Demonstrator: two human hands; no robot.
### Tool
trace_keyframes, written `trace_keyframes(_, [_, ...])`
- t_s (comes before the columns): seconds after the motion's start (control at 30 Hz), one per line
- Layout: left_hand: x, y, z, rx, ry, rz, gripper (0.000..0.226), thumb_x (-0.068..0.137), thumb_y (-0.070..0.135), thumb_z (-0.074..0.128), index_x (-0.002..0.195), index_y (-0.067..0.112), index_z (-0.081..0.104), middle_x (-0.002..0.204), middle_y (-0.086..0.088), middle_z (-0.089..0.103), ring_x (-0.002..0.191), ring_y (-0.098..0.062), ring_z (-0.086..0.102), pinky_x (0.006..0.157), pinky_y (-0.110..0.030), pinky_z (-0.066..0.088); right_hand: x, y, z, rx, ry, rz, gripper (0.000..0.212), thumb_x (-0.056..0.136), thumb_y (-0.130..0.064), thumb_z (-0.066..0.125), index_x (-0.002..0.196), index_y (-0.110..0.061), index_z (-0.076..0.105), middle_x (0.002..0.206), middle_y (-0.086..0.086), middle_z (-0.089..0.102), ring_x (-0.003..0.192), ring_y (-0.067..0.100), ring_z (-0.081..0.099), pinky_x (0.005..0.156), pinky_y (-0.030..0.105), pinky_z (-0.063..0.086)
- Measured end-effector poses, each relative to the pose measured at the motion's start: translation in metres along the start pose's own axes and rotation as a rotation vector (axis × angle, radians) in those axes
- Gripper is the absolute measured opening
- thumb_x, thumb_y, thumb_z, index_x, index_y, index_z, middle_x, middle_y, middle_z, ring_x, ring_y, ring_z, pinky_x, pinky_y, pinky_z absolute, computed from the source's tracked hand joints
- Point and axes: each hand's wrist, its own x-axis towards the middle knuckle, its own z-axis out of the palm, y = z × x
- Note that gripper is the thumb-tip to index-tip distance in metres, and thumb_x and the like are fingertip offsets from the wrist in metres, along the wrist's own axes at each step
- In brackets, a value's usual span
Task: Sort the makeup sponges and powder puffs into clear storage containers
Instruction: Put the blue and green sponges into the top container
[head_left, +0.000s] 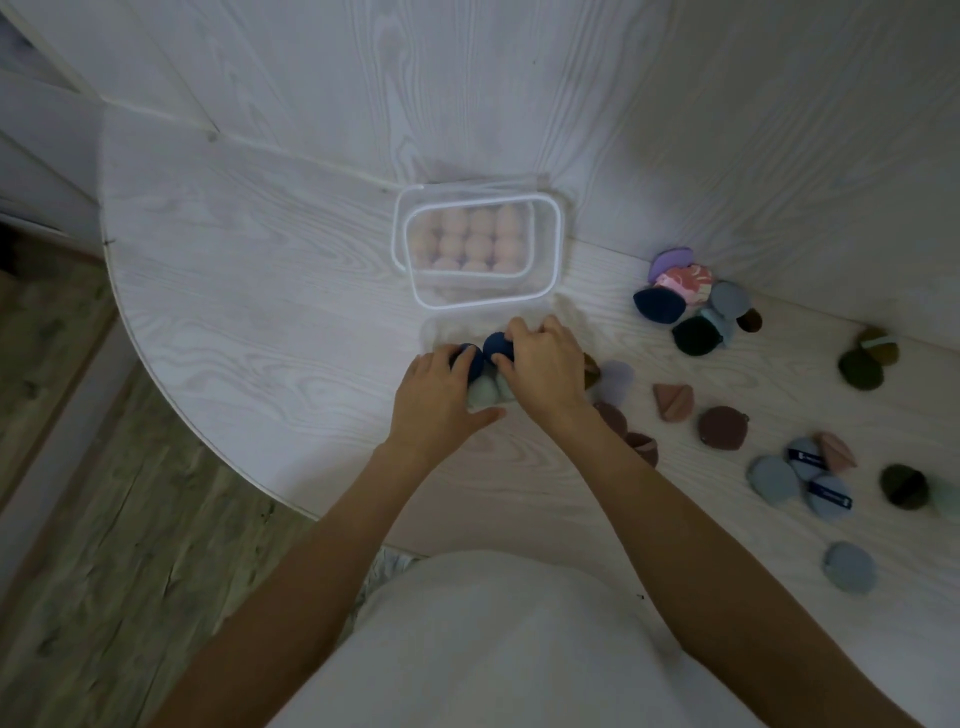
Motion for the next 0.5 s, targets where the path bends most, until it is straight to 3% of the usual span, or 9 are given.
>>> trace_keyframes(0.17, [0.002, -0.003, 0.004, 0.154, 0.029, -0.004, 0.077, 0.061, 0.058, 0.074, 0.12, 0.011, 0.057, 0.116, -0.008, 0.06, 0.106, -0.029, 0.056, 0.102, -0.053, 0.029, 0.0, 0.005, 0.0, 0.022, -0.018, -0.036, 0.027, 0.087, -0.033, 0.057, 0.102, -0.011, 0.063, 0.089, 0.009, 0.065, 0.097, 0.023, 0.047, 0.069, 0.026, 0.029])
trace_keyframes(0.23, [0.005, -0.003, 0.004, 0.124, -0.01, 0.057, 0.078, 0.064, 0.055, 0.074, 0.125, 0.011, 0.054, 0.123, -0.005, 0.057, 0.114, -0.026, 0.052, 0.106, -0.046, 0.029, 0.0, 0.01, 0.0, 0.019, -0.017, -0.051, 0.026, 0.087, -0.034, 0.057, 0.099, -0.013, 0.068, 0.088, 0.006, 0.066, 0.094, 0.023, 0.046, 0.071, 0.027, 0.032])
trace_keyframes(0.3, [0.008, -0.001, 0.002, 0.017, -0.108, 0.087, 0.082, 0.069, 0.05, 0.073, 0.136, 0.013, 0.042, 0.134, -0.001, 0.049, 0.123, -0.02, 0.043, 0.099, -0.034, 0.039, -0.001, 0.013, -0.001, 0.026, -0.024, -0.081, 0.027, 0.089, -0.035, 0.054, 0.097, -0.015, 0.07, 0.088, 0.006, 0.065, 0.09, 0.024, 0.045, 0.076, 0.031, 0.035])
trace_keyframes(0.37, [0.01, 0.004, 0.0, -0.012, -0.129, 0.096, 0.085, 0.07, 0.047, 0.074, 0.14, 0.015, 0.037, 0.136, 0.003, 0.046, 0.125, -0.018, 0.039, 0.087, -0.033, 0.047, -0.004, 0.016, -0.006, 0.069, -0.017, -0.101, 0.028, 0.092, -0.034, 0.05, 0.097, -0.016, 0.071, 0.09, 0.007, 0.062, 0.089, 0.024, 0.044, 0.081, 0.032, 0.037])
trace_keyframes(0.5, [0.017, 0.012, -0.004, 0.061, -0.16, 0.074, 0.076, 0.071, 0.047, 0.072, 0.134, 0.019, 0.041, 0.132, 0.005, 0.047, 0.122, -0.019, 0.039, 0.079, -0.034, 0.048, -0.017, 0.051, -0.032, 0.229, 0.214, 0.0, 0.023, 0.092, -0.022, 0.05, 0.1, -0.011, 0.069, 0.098, 0.008, 0.06, 0.091, 0.023, 0.05, 0.077, 0.028, 0.038])
